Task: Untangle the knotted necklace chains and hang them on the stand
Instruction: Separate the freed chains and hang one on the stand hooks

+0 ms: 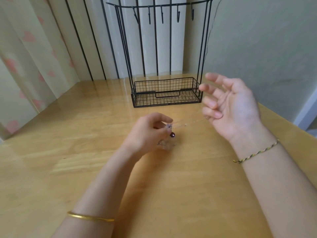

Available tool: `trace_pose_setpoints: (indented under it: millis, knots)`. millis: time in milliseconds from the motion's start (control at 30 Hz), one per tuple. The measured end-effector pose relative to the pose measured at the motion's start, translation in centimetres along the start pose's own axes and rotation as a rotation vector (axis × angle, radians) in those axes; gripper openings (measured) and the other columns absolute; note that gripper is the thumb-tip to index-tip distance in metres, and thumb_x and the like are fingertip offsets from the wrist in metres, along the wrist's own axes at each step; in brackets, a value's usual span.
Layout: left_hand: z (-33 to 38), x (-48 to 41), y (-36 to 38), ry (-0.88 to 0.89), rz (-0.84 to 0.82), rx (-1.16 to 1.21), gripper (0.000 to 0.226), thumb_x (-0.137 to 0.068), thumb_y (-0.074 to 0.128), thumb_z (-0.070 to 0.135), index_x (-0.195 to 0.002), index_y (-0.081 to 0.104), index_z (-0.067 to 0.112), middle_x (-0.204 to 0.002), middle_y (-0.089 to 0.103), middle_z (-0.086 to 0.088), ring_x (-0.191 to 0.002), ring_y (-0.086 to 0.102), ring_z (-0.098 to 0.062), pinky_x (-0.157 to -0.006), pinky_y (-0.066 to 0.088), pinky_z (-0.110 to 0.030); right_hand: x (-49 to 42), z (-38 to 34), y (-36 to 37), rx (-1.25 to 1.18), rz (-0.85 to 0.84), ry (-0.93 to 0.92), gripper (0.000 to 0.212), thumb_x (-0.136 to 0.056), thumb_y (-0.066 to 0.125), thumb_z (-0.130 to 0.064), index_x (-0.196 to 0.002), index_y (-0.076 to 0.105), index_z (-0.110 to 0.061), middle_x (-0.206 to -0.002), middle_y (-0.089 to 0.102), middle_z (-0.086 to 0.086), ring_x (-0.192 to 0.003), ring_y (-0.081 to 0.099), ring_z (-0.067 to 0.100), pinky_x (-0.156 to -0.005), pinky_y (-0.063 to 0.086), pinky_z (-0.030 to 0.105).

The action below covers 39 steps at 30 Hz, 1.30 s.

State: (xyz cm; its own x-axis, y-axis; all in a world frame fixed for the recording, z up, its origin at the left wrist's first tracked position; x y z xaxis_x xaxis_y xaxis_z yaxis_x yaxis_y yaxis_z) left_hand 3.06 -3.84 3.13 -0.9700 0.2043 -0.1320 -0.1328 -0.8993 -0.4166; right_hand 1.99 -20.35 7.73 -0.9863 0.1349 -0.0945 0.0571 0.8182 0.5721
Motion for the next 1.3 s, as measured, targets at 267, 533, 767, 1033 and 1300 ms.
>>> trace_pose_setpoints:
  millis: [267,533,767,1033,1300]
  knots:
    - [1.4,0.2,-2.9,0.094,0.256,0.07,0.018,-0.086,0.059,-0.001,-0.086,0.065,0.015,-0.08,0.066,0.001,-0.062,0.06,0.007,-0.06,0.044,-0.005,-0.5,1.1,-2.2,0.265,0.178,0.103,0.015,-0.089,0.043,-0.008,-0.084,0.057,-0.008,-0.069,0.055,0.005,-0.033,0.033,0.007,-0.03,0.021,0.014]
    - [1.3,0.5,-2.9,-0.067,0.21,0.45,0.015,-0.092,0.047,0.002,-0.086,0.059,0.01,-0.071,0.059,-0.005,-0.061,0.061,-0.015,-0.071,0.056,-0.029,-1.0,1.9,-2.6,0.828,0.17,0.039,0.011,-0.086,0.05,-0.004,-0.081,0.056,-0.012,-0.075,0.057,0.006,-0.051,0.054,0.015,-0.047,0.047,0.027]
    - [2.9,0.9,-1.9,-0.008,0.053,0.497,0.016,-0.093,0.043,0.001,-0.089,0.055,0.012,-0.065,0.06,-0.002,-0.053,0.051,-0.013,-0.057,0.048,-0.023,0.3,2.0,1.3,1.104,-0.067,-0.229,0.017,-0.084,0.055,-0.01,-0.083,0.067,-0.022,-0.089,0.064,-0.011,-0.09,0.058,0.009,-0.072,0.043,0.022]
    - [3.6,1.1,-2.1,0.072,0.059,0.483,0.009,-0.096,0.046,0.007,-0.093,0.053,0.01,-0.057,0.058,-0.001,-0.05,0.05,-0.013,-0.052,0.048,-0.022,1.9,4.0,3.6,0.789,-0.341,0.02,0.009,-0.084,0.06,-0.008,-0.089,0.064,-0.014,-0.082,0.07,0.003,-0.079,0.067,0.015,-0.091,0.048,0.044]
    - [2.8,0.9,-2.7,0.042,0.135,0.425,0.005,-0.097,0.048,0.011,-0.095,0.052,0.01,-0.067,0.067,-0.003,-0.058,0.063,-0.014,-0.057,0.057,-0.03,1.6,3.0,3.4,0.669,-0.263,-0.063,0.014,-0.086,0.055,0.004,-0.08,0.057,-0.008,-0.073,0.057,0.009,-0.056,0.061,0.017,-0.059,0.058,0.036]
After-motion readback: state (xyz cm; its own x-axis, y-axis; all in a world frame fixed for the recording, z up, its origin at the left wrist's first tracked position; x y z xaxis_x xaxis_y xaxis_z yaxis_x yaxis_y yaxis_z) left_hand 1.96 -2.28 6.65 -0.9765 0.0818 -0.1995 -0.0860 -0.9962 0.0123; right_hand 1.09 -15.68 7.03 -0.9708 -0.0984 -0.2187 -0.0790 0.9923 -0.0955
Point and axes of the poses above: each hand's wrist, its own x-axis away from the middle knuckle, its own y-axis out of the palm, z = x × y, the point moved 7 cm from there along -x, towards the middle knuckle
